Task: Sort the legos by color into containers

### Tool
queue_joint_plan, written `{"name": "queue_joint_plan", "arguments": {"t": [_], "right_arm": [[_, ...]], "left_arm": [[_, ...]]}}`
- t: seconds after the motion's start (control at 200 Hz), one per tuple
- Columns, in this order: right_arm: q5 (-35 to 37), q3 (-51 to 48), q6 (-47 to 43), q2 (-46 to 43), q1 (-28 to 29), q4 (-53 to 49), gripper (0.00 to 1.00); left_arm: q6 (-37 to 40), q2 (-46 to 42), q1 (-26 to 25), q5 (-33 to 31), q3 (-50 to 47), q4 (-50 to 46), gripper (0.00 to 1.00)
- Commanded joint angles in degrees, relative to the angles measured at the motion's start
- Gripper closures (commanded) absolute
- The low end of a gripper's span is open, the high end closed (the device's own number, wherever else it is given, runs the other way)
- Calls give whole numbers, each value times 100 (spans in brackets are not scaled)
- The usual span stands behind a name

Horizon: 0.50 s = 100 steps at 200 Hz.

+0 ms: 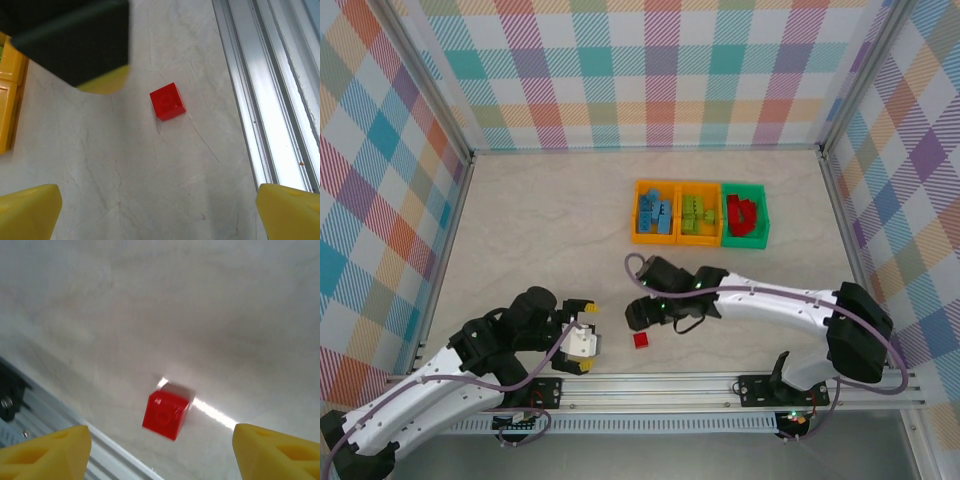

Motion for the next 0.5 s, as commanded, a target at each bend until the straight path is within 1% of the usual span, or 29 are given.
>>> {"name": "queue_joint_plan", "arguments": {"t": [0.0,0.135,0.195,0.245,0.35,0.495], "right_arm": [[108,21,633,366,318,-20,21],[377,123,412,966,583,91,19],[514,253,370,1269,669,33,21],[518,347,387,1478,688,-17,24],[541,346,452,1656,721,59,37],[684,208,581,1524,717,101,59]], "left_arm": [[180,-128,71,236,-77,-60,0],[171,-247,83,186,-113,-60,0],[171,-238,84,183,-113,-49,0],[176,-222,88,186,-113,-42,0],[162,-188,87,218,-113,-43,0],[171,-163,92,219,-108,-43,0]]}}
